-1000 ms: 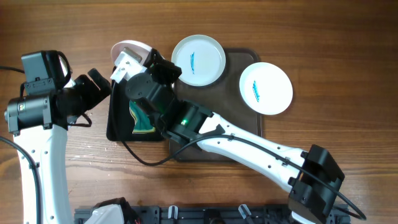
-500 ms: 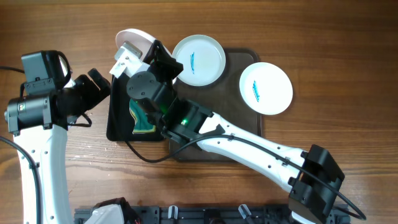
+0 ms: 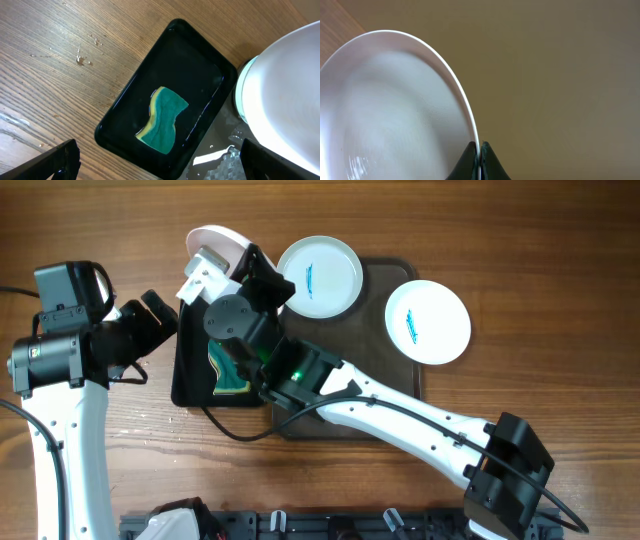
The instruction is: Clean dirty plates on tray and stack at the side
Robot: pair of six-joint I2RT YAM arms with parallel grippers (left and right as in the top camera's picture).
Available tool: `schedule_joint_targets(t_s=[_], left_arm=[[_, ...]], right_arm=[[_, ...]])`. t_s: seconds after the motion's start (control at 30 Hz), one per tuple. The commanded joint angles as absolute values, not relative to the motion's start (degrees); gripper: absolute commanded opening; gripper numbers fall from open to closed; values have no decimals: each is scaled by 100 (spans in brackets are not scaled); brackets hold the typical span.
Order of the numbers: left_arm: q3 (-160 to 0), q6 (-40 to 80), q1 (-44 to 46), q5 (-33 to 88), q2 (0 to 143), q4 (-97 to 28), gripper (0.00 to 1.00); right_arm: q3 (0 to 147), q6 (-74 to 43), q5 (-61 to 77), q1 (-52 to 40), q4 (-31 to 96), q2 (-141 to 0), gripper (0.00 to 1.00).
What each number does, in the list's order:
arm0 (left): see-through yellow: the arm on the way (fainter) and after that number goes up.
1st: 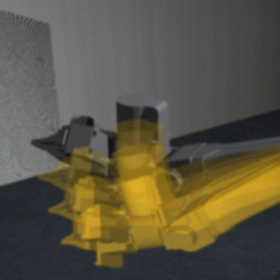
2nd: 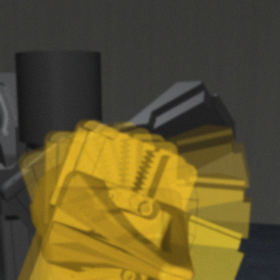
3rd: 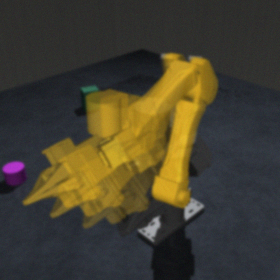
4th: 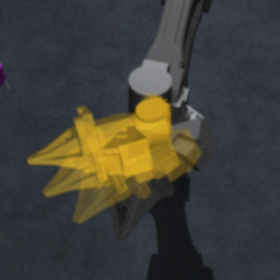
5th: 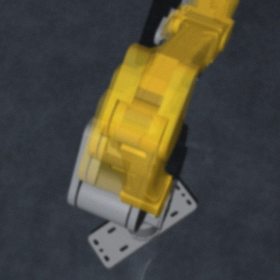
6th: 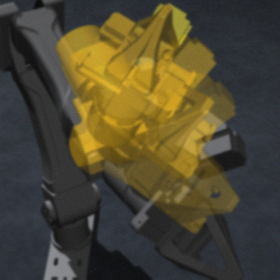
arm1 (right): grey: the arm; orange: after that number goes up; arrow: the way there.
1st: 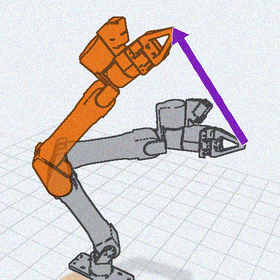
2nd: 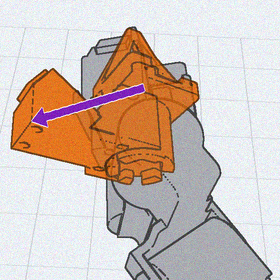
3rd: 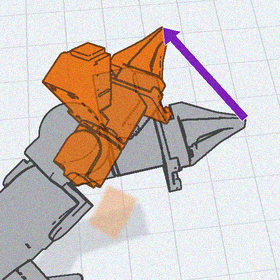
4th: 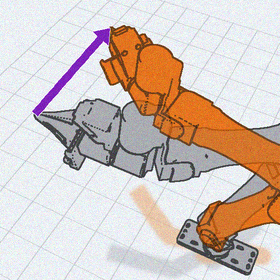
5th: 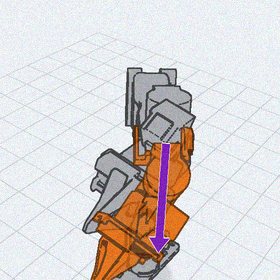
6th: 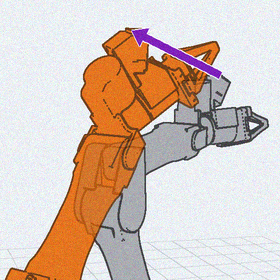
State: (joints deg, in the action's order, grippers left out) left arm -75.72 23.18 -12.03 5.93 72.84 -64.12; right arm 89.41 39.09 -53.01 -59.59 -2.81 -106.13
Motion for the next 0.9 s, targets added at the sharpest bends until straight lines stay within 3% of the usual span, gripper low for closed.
schedule_joint_targets(t_s=[0.0,0.1,0.2,0.27,0.33,0.43,0.53,0.6,0.7,0.87], left_arm=[[-7651,2287,-1234,659,7253,-6412,100],[-7651,2287,-1234,659,7253,-6410,100],[-7651,2287,-1234,659,7253,-6410,100],[-7651,2287,-1234,659,7253,-6410,100],[-7651,2287,-1234,659,7253,-6412,100],[-7651,2287,-1234,659,7253,-6412,100],[-7651,2287,-1234,659,7253,-6410,100],[-7651,2287,-1234,659,7253,-6410,100],[-7651,2287,-1234,659,7253,-6410,100],[-7651,2287,-1234,659,7253,-6410,100]], right_arm=[[9026,3225,-5439,-5902,-257,-10641,4],[9024,3734,-5203,-5964,134,-10659,4],[9024,2797,-5308,-5927,21,-10661,4],[9024,3583,-5349,-5953,-3,-10672,4],[9026,2722,-5631,-5896,-250,-10672,4],[9024,3148,-5535,-5846,-169,-10674,4],[9026,1085,-6156,-5564,432,-10672,4],[9026,-478,-5048,-5290,1603,-10672,4],[9059,-1835,-2462,-4812,2517,-10591,4],[9080,-2475,1177,-3426,2875,-9776,4]])
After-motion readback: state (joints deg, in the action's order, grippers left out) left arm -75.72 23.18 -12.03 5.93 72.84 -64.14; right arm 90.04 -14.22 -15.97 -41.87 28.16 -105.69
